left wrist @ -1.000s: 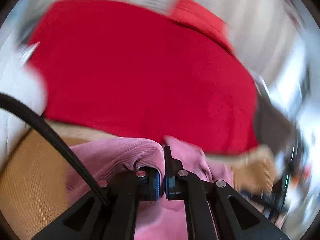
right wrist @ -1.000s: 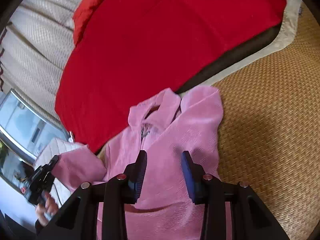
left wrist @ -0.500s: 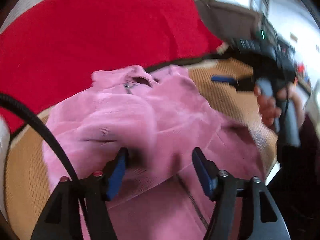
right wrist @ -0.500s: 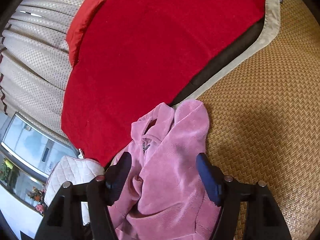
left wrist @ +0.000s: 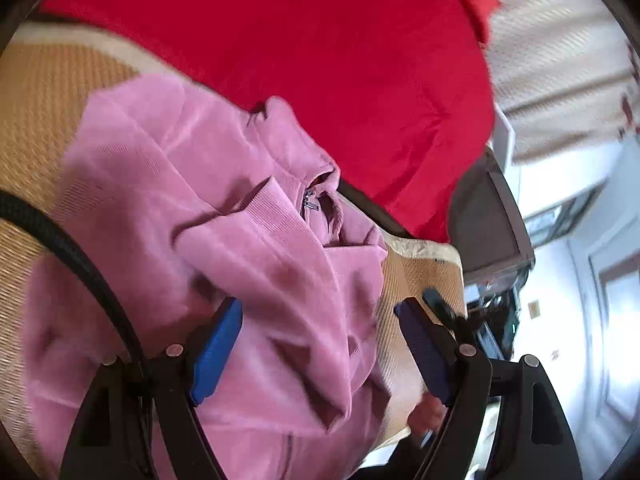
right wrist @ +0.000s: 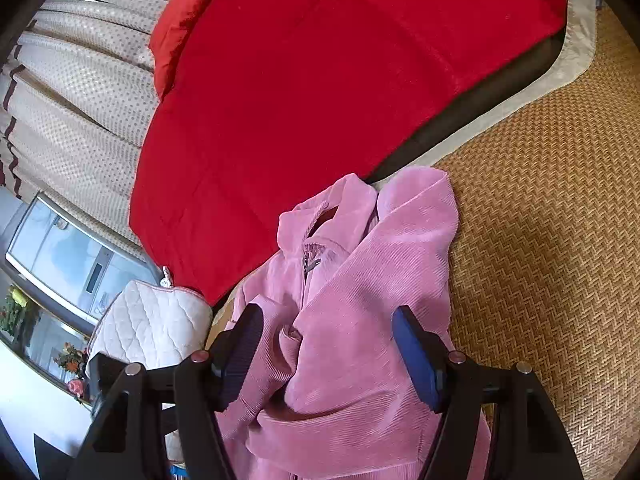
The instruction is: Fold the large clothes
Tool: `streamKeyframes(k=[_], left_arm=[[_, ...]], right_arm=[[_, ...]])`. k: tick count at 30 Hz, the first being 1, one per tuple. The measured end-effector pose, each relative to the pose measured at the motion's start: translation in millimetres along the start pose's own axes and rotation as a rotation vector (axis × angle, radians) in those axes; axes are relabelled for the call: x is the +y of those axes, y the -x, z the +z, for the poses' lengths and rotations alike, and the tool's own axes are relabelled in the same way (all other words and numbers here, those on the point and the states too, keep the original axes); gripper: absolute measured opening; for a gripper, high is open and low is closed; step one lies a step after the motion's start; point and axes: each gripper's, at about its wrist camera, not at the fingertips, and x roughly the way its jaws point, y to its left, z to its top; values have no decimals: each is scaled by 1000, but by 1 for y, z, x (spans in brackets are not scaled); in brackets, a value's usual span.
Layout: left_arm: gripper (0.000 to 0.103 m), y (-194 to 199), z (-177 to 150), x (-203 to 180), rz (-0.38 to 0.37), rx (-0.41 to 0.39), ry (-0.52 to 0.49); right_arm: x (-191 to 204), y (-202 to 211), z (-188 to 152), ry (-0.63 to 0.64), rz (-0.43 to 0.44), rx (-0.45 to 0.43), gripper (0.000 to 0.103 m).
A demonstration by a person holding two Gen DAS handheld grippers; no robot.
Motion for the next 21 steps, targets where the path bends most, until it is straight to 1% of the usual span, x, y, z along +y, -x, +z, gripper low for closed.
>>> streamKeyframes(k=[2,4,5,6,7,8,9,10,11,12,14,17,19,20,21], left_arm=[[81,-9,7,2,-12,-1,47],[79,-21,12,6,37,17,95],[76,-24,13,9,43,17,119],[63,-27,13,9,56,16,128],[54,-28,13,7,80,18,124],[40,-29,13,3,105,16,107],[27,-31,13,0,107,10,91],[20,-29,12,-6,113,-1,64],[11,-28,11,-14,125,-14,26],[6,-28,10,-20,134,-24,-5],[6,-28,5,-39,141,-47,-92],[6,-33,-9,-78,135,-37,-244],[6,-42,-27,-105,116,2,-353],[6,-49,-39,-118,107,35,-410],[6,-60,-53,-129,116,78,-471]], right_arm=[[0,2,1,4,-4,-7,71],[-1,5,1,7,-6,-17,71],[-1,8,2,5,-4,-23,71],[-2,10,3,1,-2,-31,71],[-3,13,4,-2,0,-42,71],[-4,16,5,-3,1,-50,71],[-5,19,6,-4,0,-59,71],[-5,22,6,-7,-1,-68,71],[-7,23,7,-11,0,-73,71],[-8,25,7,-16,2,-77,71],[-11,29,10,-25,1,-87,71],[-15,35,12,-36,3,-105,71],[-18,39,14,-43,4,-117,71],[-19,41,15,-50,5,-123,71],[-21,43,15,-59,8,-128,71]])
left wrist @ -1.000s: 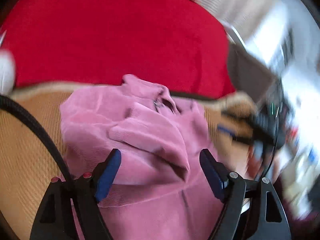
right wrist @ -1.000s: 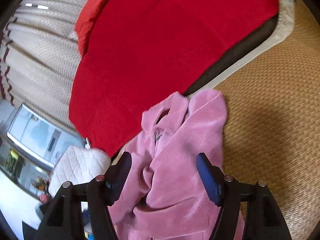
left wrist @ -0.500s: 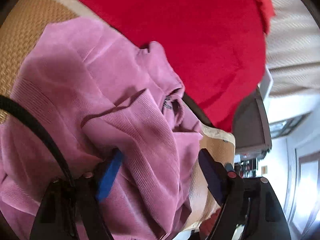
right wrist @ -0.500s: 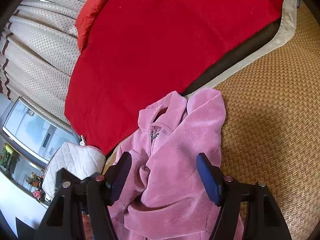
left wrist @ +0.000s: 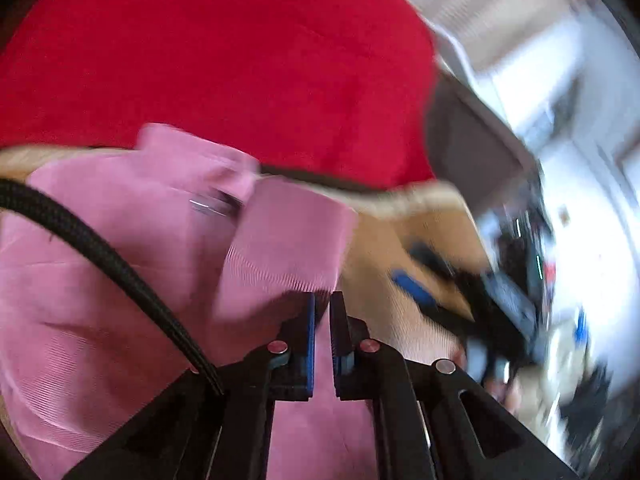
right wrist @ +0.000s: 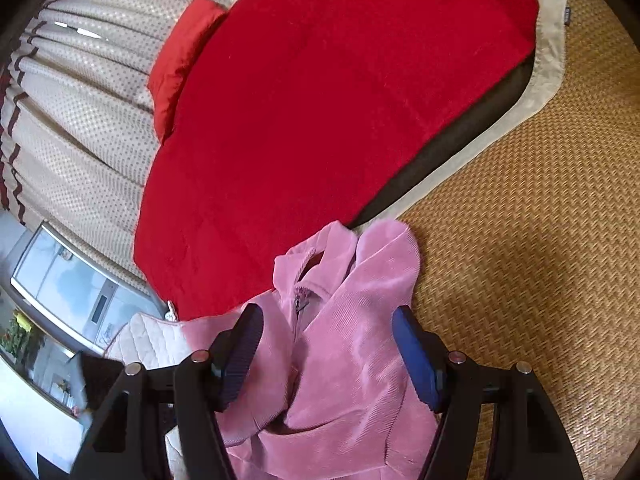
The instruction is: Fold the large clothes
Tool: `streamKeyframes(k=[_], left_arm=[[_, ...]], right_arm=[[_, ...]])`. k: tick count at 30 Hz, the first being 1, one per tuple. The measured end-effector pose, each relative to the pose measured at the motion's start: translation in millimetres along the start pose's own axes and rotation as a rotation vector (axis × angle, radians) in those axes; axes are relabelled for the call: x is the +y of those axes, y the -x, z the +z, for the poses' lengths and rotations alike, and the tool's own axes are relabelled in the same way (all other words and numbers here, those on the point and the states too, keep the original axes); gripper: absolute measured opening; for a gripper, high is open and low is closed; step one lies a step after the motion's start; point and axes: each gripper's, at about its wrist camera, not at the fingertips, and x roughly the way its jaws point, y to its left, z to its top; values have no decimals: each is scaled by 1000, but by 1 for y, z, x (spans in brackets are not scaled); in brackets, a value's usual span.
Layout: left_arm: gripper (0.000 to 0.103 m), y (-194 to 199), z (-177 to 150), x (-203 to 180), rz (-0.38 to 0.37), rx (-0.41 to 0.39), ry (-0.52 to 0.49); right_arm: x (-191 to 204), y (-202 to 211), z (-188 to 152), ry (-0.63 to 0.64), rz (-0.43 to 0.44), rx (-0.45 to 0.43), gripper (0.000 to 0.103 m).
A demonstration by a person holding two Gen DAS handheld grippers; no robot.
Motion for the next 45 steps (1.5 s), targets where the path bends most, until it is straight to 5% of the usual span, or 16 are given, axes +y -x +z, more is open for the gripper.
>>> streamKeyframes(k=[5,10,16,23,28,37,40,45], left_arm=[[15,-8,-36,-24,26,102,-105],[45,54,-27,23,122,-53,-19],[45,86,-7,107,364,-133,138],[24,51,-32,164,549,10,182],[15,50,-50,164,569,41,115],[6,87,-58,169,500,-2,192],[11,109,-58,154,471,-64,161],[40,120,-63,135,445,-91,94]], right_arm=[[-2,3,3,-16,20,3,71],[11,-7,-5,50,50,62,71],[30,-35,-34,127,50,209,65],[21,-78,-61,141,-104,379,49],[27,-101,-66,182,-99,392,46],[36,-96,-59,205,-81,356,46],[40,-77,-53,218,-60,333,45],[39,-64,-62,229,-50,397,45]])
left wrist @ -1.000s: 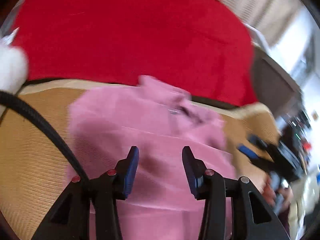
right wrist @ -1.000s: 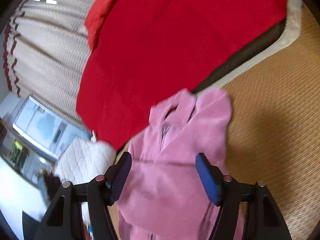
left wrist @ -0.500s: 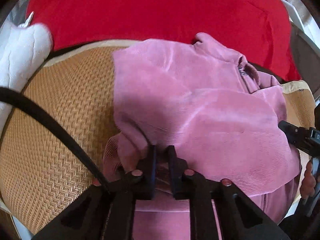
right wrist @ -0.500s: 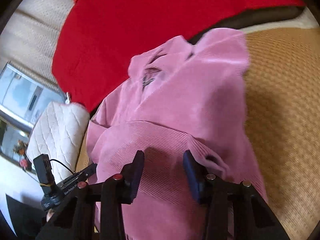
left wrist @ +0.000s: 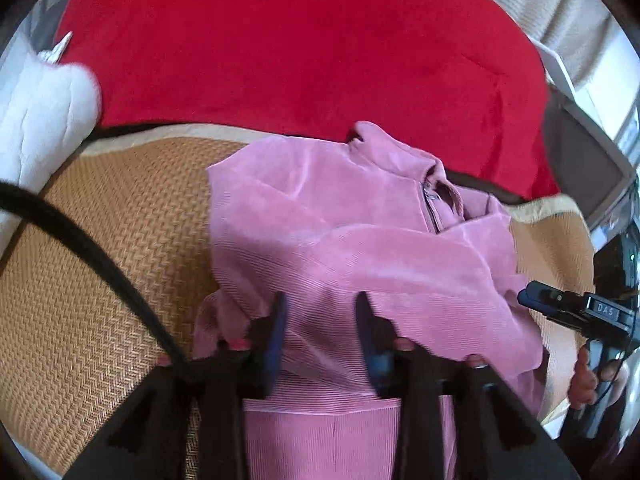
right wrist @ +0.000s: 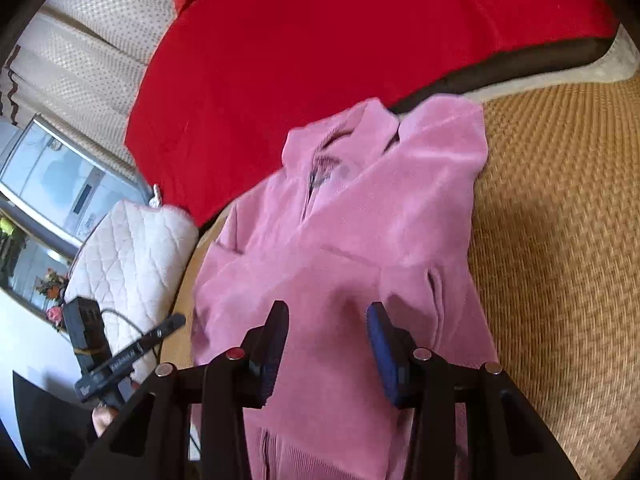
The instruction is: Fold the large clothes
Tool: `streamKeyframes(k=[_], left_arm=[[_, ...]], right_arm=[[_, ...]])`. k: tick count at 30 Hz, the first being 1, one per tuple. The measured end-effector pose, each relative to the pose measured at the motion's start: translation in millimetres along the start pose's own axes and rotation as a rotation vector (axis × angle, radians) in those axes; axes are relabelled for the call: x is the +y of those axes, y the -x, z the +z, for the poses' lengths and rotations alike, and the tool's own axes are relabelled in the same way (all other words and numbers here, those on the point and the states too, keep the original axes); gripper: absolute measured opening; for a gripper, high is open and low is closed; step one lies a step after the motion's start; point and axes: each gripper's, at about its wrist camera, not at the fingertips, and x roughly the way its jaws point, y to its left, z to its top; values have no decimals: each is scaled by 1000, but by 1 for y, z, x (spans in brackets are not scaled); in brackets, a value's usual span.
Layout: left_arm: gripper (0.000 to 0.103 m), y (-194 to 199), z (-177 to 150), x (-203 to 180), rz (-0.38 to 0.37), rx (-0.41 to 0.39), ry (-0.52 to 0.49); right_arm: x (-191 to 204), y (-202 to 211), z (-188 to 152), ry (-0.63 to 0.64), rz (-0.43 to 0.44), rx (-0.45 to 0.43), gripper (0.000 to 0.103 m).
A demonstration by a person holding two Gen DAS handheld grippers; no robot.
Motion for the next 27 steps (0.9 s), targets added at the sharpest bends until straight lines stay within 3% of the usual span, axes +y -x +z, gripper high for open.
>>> streamKeyframes(k=[2,6,13,15,17,20,27], left_arm=[[40,-10,-4,-7,30,31,-40],[40,-39,-17,-4,83,166,-49],[40,-11,1,-5,46,96,-42],[46,-6,9,-7,52,68,-38],[50,-11,11,-3,58,76,-25],[50,-39,8,-3,68,157,-20],[51,9,-12,10,-4,108,-39]], right_arm=[[-1,-4,-6,12,-16,46,45],[-2,-7,-14,38,-32,79,45],[-8,13,-2,2,-24,-31,45],[-10,9,1,-27,-39,-35,45],[-15,-1,1,-48,-61,-4,44],[-17,-10,-1,-42,-75,19,45],[-13,20,-13,-18,-26,-22,54]])
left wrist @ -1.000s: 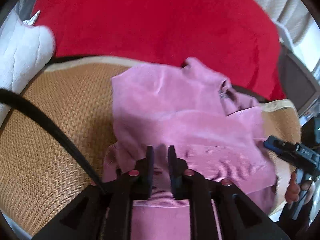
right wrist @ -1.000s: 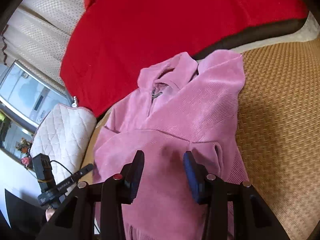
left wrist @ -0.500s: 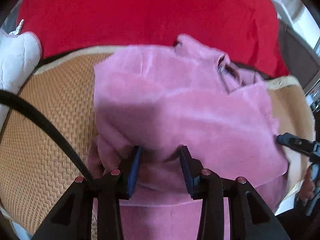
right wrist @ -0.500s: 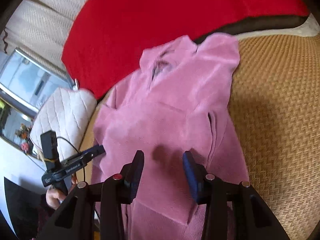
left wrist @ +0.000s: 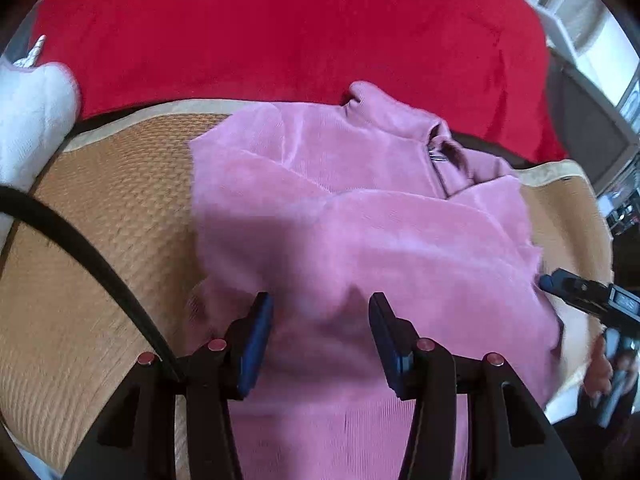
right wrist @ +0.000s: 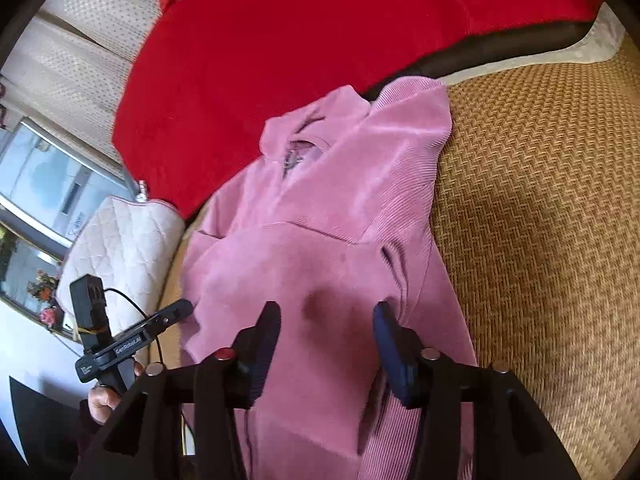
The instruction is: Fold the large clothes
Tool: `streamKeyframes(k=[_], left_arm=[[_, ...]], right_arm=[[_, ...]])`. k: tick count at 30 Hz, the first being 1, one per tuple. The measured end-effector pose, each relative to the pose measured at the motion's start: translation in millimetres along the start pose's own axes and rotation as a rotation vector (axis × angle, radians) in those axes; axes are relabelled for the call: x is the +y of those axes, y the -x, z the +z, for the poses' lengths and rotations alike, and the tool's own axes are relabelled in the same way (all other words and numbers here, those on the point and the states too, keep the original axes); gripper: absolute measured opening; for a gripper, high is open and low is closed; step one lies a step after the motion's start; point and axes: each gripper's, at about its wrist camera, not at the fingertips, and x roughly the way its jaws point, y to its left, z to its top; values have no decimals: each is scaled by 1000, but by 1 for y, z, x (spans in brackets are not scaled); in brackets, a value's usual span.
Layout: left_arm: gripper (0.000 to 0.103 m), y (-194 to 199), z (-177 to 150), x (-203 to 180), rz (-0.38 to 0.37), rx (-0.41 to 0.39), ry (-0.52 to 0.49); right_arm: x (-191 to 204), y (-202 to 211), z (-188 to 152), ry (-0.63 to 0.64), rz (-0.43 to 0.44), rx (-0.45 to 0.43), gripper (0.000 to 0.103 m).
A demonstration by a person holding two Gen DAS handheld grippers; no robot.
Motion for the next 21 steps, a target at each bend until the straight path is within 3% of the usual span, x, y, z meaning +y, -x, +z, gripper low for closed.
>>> streamKeyframes(k=[4,7,10,13,15,21], left_arm=[[63,42,-38,18,-3,-33,-35],[63,76,-77,45,29,-39,-43],[63,110,-114,80,87,-41,-22],[72,136,-146,109,103,-45,28],[81,141,-167,121,46,-44,72],[82,90,-211,123,-171,67,182]], right_arm=[[3,25,-20,44,22,-7,61],[6,46,-41,100,18,-26,62],[-4,63,-67,84,44,-34,68],[-19,74,-100,50,43,1,68],[-30,78,-122,27,18,43,68],[-74,87,-182,-96,-39,141,68]])
